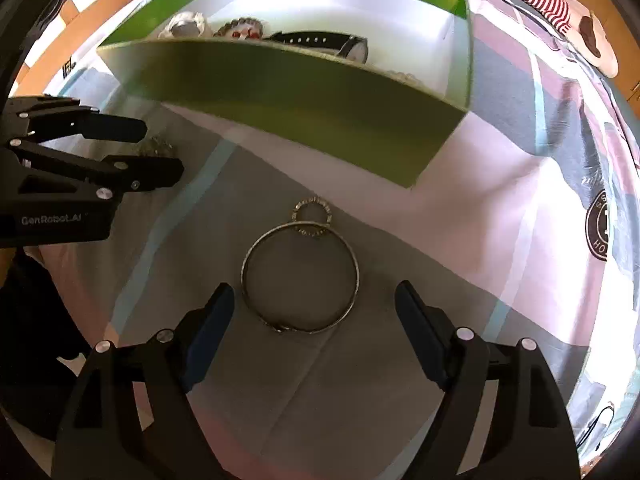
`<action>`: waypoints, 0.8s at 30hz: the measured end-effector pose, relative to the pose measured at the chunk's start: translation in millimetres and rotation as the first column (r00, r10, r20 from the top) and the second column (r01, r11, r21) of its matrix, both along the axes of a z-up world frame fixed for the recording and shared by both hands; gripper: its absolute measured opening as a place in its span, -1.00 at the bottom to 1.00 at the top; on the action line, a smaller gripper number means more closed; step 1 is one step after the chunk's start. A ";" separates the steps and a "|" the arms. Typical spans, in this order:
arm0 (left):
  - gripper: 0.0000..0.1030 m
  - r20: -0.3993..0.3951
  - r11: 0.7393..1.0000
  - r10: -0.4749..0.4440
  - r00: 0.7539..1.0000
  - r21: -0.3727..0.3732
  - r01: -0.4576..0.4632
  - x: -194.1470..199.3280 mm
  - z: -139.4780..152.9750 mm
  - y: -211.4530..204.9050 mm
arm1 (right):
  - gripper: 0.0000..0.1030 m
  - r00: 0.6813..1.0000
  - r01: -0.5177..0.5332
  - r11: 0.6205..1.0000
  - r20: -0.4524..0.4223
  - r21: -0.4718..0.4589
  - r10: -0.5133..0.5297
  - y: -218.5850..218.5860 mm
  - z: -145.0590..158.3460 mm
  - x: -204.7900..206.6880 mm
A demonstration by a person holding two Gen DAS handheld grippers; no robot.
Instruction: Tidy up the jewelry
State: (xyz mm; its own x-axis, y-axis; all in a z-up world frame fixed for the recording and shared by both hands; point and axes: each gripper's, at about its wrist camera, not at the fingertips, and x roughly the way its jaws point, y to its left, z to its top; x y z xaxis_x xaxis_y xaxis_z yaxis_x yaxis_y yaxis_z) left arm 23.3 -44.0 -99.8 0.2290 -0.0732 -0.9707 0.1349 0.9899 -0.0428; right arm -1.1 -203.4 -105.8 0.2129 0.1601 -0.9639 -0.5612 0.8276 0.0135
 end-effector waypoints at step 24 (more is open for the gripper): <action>-0.68 0.031 0.990 -0.012 0.999 -0.139 0.016 0.8 18.0 -4.7 | 0.17 0.998 -0.061 0.990 0.031 0.130 0.057 -0.4 24.9 -11.4</action>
State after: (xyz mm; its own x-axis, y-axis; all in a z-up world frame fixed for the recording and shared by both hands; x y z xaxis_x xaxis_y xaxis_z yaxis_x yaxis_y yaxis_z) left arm 24.1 -48.7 -81.8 0.2563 -0.2109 -0.9433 0.1523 0.9725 -0.1760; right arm -12.6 -203.7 -80.9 0.2249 0.2976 -0.9278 -0.6104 0.7852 0.1039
